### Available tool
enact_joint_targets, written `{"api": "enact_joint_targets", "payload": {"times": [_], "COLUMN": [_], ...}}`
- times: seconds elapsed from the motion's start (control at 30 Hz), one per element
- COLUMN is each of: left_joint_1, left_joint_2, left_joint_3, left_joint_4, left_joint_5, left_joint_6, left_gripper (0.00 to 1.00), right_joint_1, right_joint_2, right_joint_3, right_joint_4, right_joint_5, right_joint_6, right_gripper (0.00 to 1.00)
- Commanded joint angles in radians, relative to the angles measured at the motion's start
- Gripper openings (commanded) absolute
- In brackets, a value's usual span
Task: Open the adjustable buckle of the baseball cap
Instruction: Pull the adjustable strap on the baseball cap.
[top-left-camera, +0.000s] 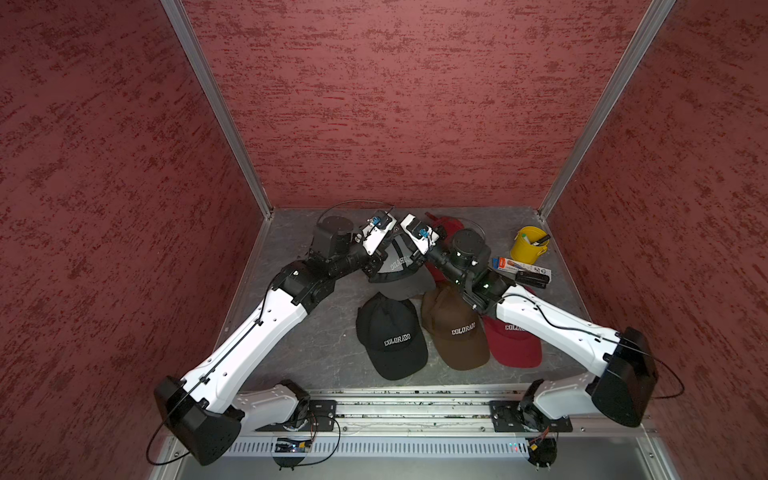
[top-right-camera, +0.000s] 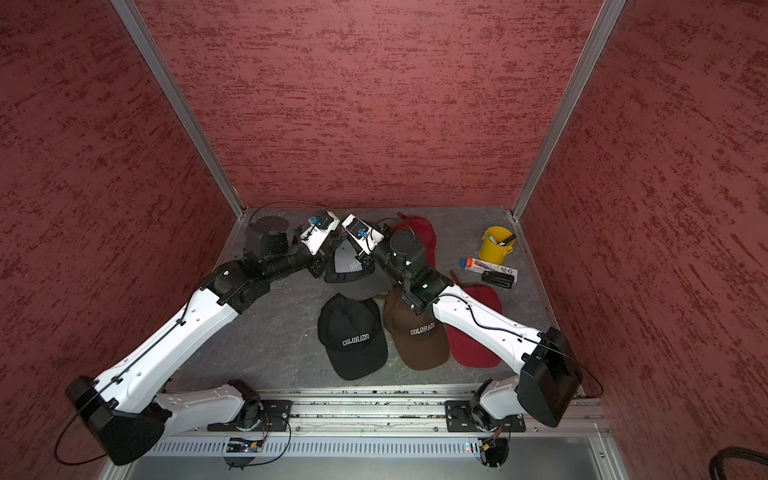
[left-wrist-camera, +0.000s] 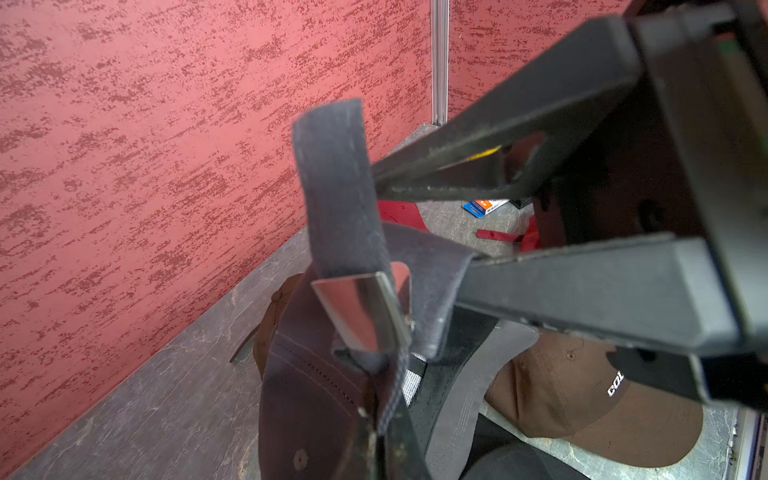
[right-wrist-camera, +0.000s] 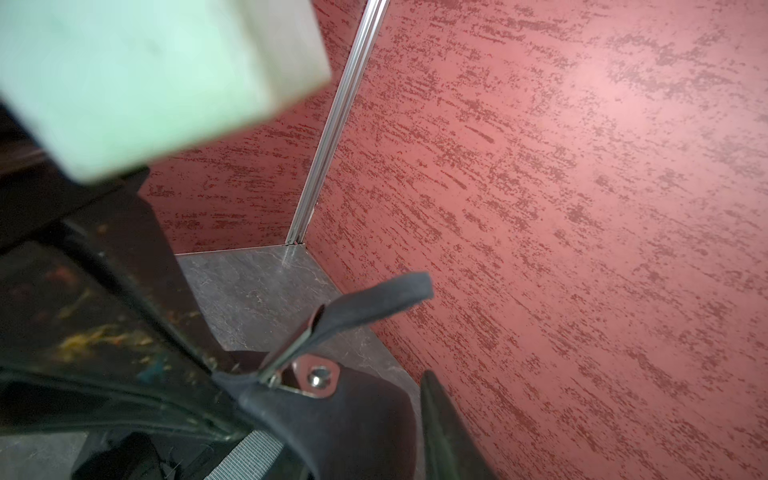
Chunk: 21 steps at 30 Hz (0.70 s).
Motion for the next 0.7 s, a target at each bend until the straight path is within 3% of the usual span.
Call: {"api": "enact_joint_targets", "payload": {"times": [0.0, 0.23, 0.57, 0.67], "left_joint_1": [-0.007, -0.005, -0.001, -0.001], "left_joint_2": [0.013, 0.029, 0.03, 0.029], "left_joint_3": [0.03, 0.047, 0.052, 0.05], "left_joint_4": [-0.01, -0.019, -0.02, -0.015], "left_joint_5": [0.019, 0.019, 0.012, 0.012], "left_joint_6": [-0.012, -0.014, -0.016, -0.023], "left_gripper": [0.0, 0.0, 0.0, 0.07], "right_joint_1": [0.014, 0.026, 0.036, 0.036], "right_joint_2": [-0.012, -0.01, 0.02, 0.027], "right_joint_3": [-0.001, -0.017, -0.008, 0.0], "right_joint_4": [0.006, 0.021, 0.029, 0.037], "right_joint_5": [-0.033, -0.036, 0.025, 0.041], "right_joint_6": [-0.03, -0.04, -0.022, 0.005], "right_gripper": [0.29, 0.26, 0.05, 0.01]}}
